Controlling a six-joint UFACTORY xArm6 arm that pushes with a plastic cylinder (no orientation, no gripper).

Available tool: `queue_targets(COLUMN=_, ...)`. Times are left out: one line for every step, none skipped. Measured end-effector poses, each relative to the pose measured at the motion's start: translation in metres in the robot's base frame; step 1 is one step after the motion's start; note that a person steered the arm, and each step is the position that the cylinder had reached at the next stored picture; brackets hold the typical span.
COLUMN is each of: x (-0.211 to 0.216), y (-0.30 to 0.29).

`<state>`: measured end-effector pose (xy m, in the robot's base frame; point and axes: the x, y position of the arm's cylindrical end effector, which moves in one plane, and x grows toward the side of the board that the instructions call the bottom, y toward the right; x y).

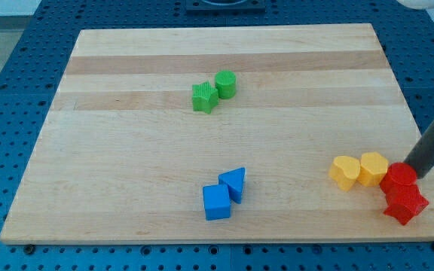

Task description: Slide yellow hexagon and yellow heart towards center

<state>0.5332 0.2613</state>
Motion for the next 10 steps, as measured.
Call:
queue_targets(x=-0.009, y=-0.008)
queue_targets(x=-0.009, y=-0.025)
queue_targets(x=-0.009, y=-0.042)
queue_targets(x=-0.009, y=-0.057)
queue_targets(x=-0.009, y=-0.072)
queue_targets(x=-0.009, y=-0.089)
queue_targets(x=-0.009, y=-0.104)
queue_targets(x=-0.009, y=-0.117)
queue_targets(x=-0.010, y=-0.100)
queue_targets(x=-0.008, y=-0.066)
